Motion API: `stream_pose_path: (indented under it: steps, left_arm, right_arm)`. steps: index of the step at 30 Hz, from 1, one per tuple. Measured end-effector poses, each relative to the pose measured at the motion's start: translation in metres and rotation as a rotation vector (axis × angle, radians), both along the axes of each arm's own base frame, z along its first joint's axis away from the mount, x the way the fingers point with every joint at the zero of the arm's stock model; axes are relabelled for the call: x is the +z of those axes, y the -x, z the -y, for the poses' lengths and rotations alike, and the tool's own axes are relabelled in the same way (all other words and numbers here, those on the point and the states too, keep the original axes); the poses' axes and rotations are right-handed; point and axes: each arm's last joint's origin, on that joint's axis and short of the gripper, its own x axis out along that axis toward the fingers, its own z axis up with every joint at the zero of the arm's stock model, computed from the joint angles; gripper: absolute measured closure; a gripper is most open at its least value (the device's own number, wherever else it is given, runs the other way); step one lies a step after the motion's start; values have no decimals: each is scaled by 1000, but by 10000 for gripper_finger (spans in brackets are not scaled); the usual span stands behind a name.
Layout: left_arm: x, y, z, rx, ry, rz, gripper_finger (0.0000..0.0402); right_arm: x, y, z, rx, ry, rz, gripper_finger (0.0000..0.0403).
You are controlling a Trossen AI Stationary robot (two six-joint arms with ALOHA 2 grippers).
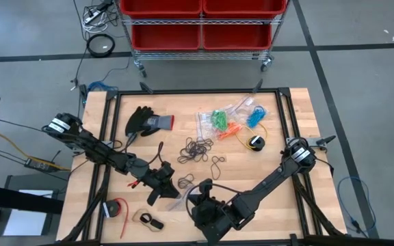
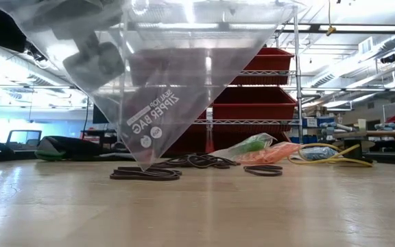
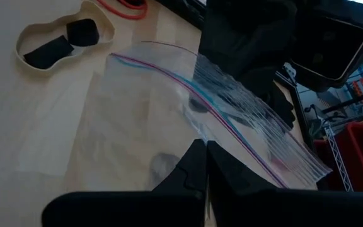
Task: Sort rubber bands
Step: Open the transparent zip bag
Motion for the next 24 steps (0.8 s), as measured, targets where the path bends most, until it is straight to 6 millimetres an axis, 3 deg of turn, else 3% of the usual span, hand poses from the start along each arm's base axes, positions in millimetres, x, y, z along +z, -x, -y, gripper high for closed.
stream_pose_path:
  steps: [18, 24]
  left_arm:
    - [-1, -1, -2, 1, -88, 38, 399]
    - [-8, -2, -7, 19, -120, -24, 400]
  right_arm:
    - [-1, -1, 3, -64, -83, 36, 402]
    - [-4, 3, 6, -139, -133, 39, 377]
